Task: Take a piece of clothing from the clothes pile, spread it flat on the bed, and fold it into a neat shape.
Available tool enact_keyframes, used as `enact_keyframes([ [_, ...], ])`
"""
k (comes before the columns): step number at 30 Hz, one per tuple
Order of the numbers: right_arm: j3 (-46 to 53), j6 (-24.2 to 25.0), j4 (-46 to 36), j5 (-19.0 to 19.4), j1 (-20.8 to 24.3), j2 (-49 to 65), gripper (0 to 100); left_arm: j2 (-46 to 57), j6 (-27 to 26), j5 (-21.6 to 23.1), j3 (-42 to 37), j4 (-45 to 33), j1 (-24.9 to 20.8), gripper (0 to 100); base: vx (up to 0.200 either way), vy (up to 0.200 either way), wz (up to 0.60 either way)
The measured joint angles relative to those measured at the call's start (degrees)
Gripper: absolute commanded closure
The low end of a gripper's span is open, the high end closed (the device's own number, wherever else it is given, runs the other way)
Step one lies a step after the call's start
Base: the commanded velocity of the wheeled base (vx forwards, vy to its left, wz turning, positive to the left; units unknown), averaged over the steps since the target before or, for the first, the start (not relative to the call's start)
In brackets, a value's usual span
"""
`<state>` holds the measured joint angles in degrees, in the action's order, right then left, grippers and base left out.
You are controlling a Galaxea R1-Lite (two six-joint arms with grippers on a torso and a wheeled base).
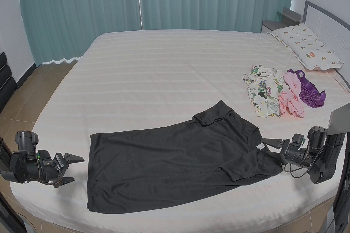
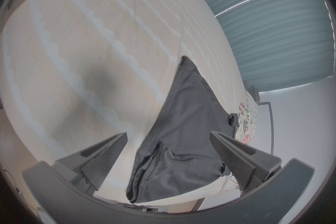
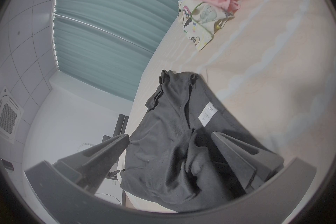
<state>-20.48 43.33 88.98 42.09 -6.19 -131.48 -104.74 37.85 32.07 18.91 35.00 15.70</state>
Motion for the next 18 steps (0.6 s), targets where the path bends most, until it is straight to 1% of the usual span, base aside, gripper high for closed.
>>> enact_keyframes([
  [5,0.0,0.0,0.0,0.0,0.2,0.0,0,0.0,0.1,0.0,0.0,0.0,-0.1,0,0.0,0.0,0.0],
  [10,-0.1,-0.1,0.0,0.0,0.3,0.0,0,0.1,0.0,0.0,0.1,0.0,-0.1,0,0.2,0.0,0.0],
  [18,-0.1,-0.1,0.0,0.0,0.3,0.0,0,0.1,0.0,0.0,0.2,0.0,-0.2,0,0.0,0.0,0.0],
])
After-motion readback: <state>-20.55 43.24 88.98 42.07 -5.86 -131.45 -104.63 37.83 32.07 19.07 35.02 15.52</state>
